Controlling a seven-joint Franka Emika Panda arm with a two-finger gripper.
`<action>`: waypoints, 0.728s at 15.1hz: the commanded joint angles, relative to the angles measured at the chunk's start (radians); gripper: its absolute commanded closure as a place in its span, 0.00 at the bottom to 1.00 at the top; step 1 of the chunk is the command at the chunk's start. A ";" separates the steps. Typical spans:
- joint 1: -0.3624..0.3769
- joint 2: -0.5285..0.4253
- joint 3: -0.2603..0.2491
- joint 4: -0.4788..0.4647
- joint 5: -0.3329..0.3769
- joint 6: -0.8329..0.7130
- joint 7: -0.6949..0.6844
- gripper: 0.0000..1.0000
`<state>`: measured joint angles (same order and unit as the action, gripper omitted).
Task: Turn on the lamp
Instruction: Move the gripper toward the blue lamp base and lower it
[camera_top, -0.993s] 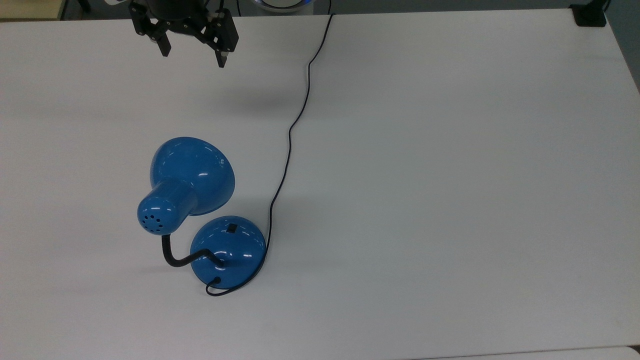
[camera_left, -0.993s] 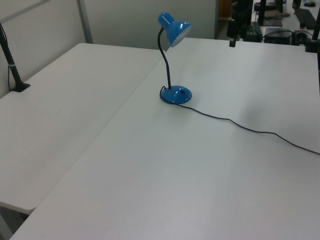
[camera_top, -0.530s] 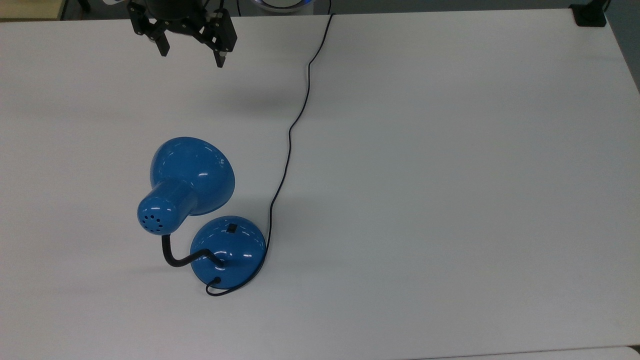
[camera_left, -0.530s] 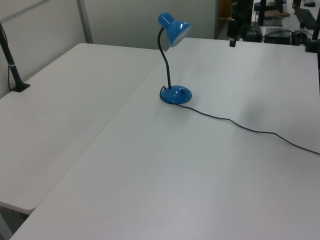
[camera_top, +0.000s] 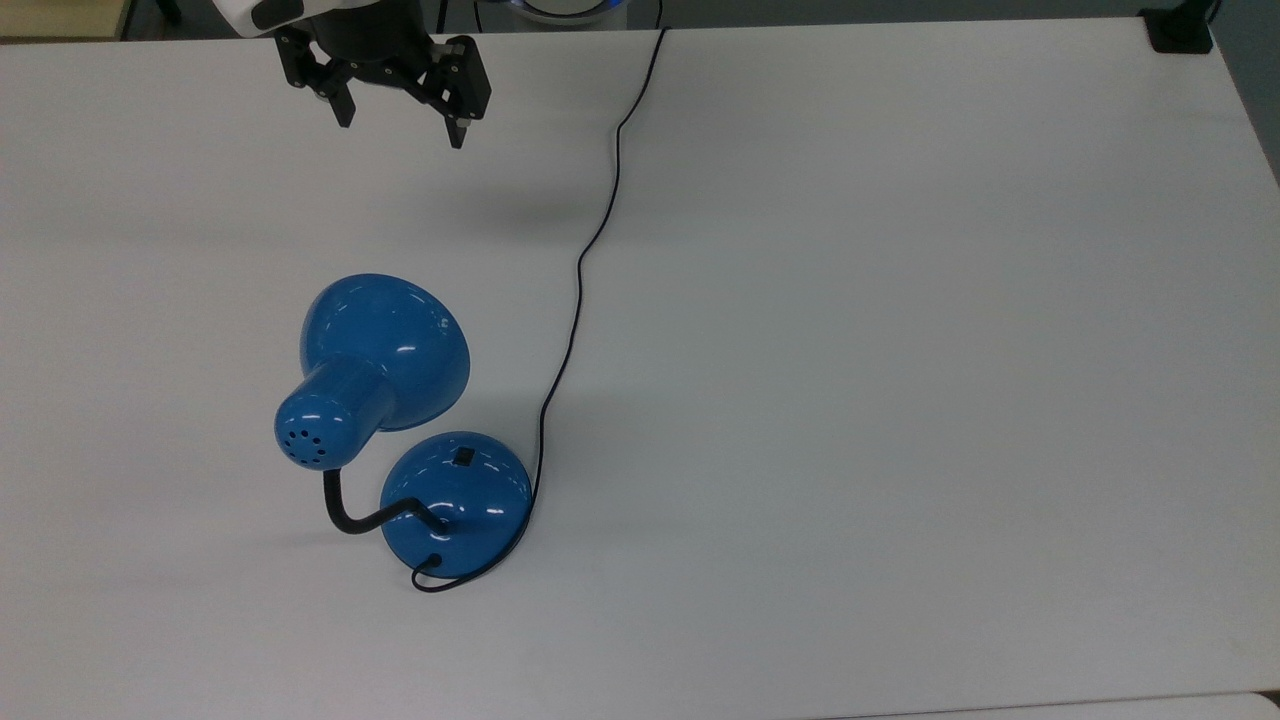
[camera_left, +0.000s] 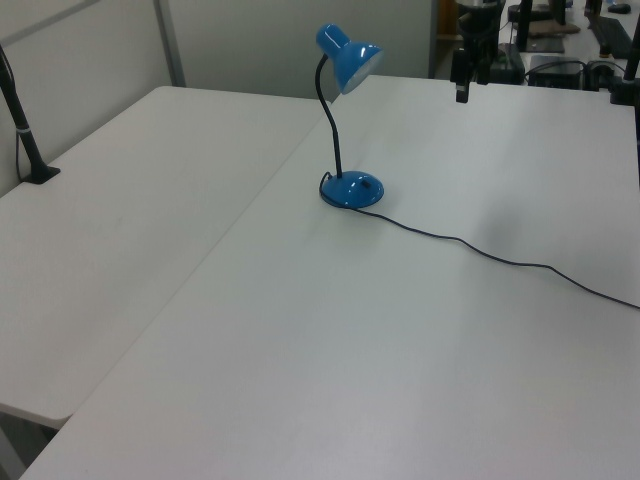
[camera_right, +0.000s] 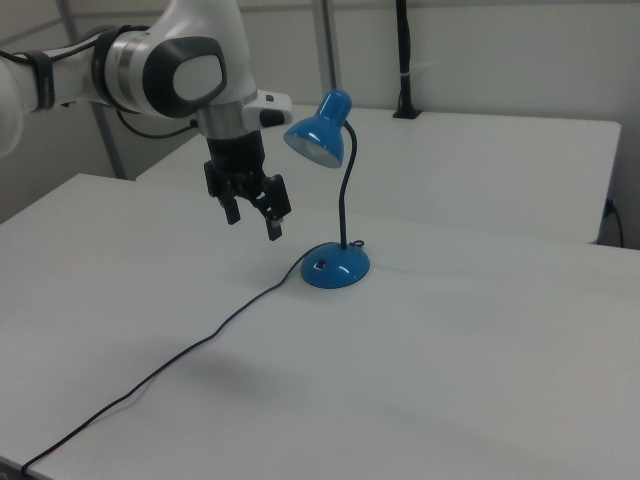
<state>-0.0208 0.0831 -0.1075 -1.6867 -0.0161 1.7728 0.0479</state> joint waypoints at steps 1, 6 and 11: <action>0.009 0.004 -0.009 0.013 -0.013 -0.016 -0.029 0.17; 0.031 0.023 -0.018 -0.004 -0.001 0.054 -0.184 1.00; 0.062 0.090 -0.026 -0.013 0.016 0.265 -0.189 1.00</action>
<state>0.0040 0.1294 -0.1096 -1.6920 -0.0167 1.9214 -0.1125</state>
